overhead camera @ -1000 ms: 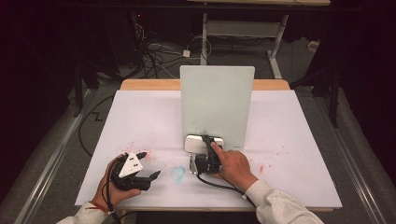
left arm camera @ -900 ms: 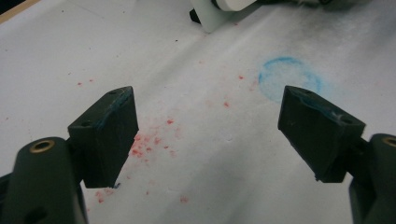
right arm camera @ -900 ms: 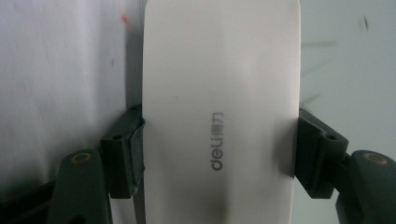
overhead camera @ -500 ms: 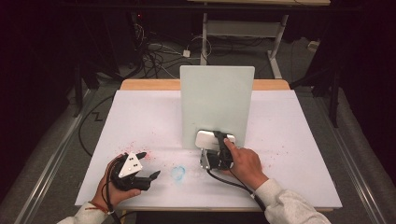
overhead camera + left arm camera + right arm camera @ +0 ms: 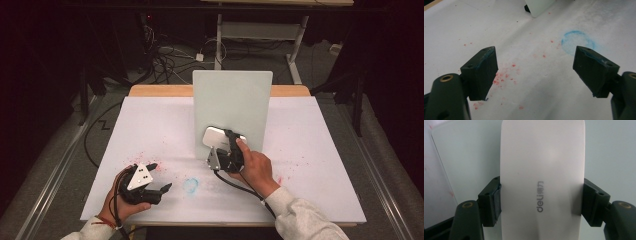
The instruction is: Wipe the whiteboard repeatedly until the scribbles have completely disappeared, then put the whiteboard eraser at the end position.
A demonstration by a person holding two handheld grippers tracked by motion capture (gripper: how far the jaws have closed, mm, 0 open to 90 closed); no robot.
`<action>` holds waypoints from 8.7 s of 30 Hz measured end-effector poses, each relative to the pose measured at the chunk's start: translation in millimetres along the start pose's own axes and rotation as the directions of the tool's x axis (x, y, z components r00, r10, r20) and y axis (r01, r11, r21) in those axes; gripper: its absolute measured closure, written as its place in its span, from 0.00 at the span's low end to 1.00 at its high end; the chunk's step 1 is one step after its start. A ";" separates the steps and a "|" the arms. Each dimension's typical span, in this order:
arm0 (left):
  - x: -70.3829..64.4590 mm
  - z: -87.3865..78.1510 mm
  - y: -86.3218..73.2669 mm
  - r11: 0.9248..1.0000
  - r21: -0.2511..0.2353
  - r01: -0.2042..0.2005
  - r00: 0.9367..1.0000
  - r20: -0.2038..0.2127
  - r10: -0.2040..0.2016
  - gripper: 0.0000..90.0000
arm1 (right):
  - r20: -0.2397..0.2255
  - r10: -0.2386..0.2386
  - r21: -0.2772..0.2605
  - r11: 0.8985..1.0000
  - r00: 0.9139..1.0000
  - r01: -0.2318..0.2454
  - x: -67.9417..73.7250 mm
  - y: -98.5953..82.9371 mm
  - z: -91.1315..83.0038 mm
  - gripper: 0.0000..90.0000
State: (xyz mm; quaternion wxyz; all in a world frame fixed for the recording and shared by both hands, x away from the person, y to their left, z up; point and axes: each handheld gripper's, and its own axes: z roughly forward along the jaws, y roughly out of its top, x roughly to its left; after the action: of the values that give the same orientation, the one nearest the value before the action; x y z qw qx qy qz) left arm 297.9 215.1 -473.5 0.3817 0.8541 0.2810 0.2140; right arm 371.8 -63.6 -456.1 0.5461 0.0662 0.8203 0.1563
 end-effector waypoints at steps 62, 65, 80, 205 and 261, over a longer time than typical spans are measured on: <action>-0.4 -2.4 1.4 1.000 -0.007 0.000 1.000 -0.020 0.000 0.21 | -0.031 0.001 0.085 0.996 1.000 0.002 1.3 -88.4 -18.2 0.34; 0.4 -3.1 0.6 1.000 -0.008 0.004 1.000 -0.020 -0.004 0.21 | -0.032 -0.003 0.080 0.997 0.999 0.005 3.8 -80.0 -16.3 0.34; 0.2 -1.9 0.6 1.000 -0.004 0.001 1.000 -0.016 -0.001 0.21 | -0.029 -0.004 0.020 1.000 1.000 0.005 12.2 -40.2 -7.1 0.34; 0.2 0.3 4.3 0.999 -0.013 -0.052 0.998 -0.028 0.052 0.21 | -0.399 0.299 -0.067 0.933 0.867 -0.352 -37.5 -87.7 -64.5 0.34; -0.2 2.7 3.0 0.999 0.001 -0.035 0.999 0.000 0.035 0.21 | -0.606 0.248 -0.095 0.921 0.756 -0.378 -17.7 -55.9 -43.4 0.35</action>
State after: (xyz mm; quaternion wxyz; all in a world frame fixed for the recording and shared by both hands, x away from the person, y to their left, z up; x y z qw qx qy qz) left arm 300.3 211.9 -472.9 0.3774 0.8591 0.2663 0.2205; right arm 342.4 -129.2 -443.6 0.2379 0.0935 0.9032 0.3448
